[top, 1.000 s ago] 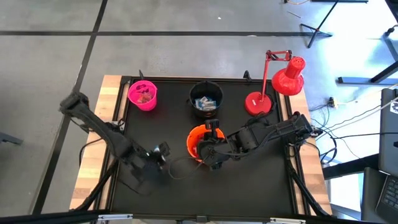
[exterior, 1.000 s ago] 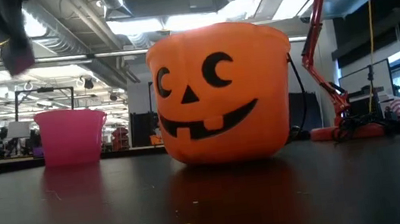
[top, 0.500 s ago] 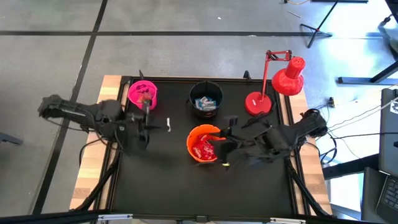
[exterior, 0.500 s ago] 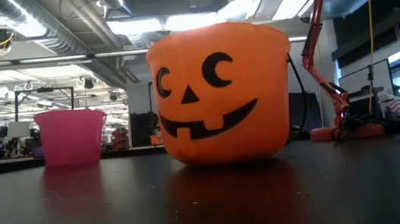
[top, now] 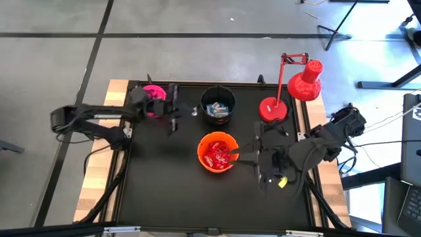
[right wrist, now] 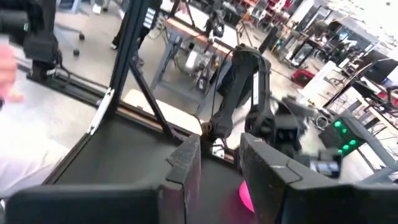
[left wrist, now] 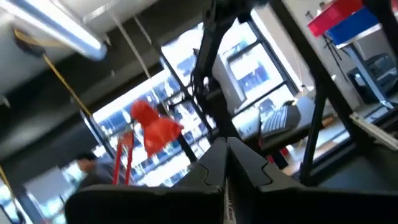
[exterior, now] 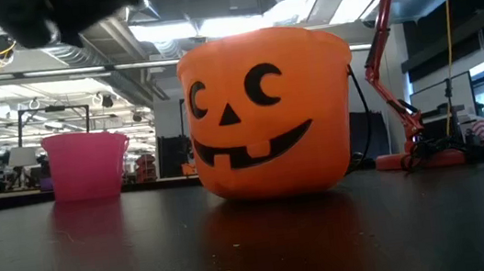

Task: Sort candy
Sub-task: Put the white chocolate into the black bucket

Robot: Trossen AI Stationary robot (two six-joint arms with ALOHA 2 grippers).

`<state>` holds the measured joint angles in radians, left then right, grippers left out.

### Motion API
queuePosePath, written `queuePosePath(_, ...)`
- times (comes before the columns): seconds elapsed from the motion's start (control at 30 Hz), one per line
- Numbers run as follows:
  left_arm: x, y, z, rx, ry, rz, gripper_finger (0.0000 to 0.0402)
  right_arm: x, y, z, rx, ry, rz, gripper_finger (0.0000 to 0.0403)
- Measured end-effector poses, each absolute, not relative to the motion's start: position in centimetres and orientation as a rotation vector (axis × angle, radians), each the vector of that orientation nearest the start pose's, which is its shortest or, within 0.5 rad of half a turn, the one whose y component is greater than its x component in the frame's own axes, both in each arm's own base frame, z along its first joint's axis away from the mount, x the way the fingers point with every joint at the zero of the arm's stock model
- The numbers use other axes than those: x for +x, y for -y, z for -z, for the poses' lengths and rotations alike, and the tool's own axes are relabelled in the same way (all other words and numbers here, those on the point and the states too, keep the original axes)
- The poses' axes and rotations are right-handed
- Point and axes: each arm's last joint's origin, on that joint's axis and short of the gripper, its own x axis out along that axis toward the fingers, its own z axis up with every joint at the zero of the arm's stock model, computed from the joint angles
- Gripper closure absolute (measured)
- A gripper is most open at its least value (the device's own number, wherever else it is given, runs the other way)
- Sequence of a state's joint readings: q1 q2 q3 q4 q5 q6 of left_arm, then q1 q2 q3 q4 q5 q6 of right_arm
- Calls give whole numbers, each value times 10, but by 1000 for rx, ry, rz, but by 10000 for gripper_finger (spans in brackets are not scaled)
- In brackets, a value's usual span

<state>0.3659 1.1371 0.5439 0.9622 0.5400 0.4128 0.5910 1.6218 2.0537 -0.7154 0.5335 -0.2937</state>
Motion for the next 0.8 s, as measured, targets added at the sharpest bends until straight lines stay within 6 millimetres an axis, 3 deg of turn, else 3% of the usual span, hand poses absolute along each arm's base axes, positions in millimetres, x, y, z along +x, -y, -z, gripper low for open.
queuePosePath(0.23,267,-113,-278,504,276,141,401,269,-167,-484,-361,-30,-301,292)
queuePosePath(0.43,296,-151,-280,438,251,144,401,248,-153,-462,-321,86,-285,292)
queuePosePath(0.67,309,-190,-258,237,162,81,400,226,-136,-439,-254,123,-211,292)
queuePosePath(0.8,308,-200,-247,190,112,60,368,221,-133,-437,-234,141,-191,292)
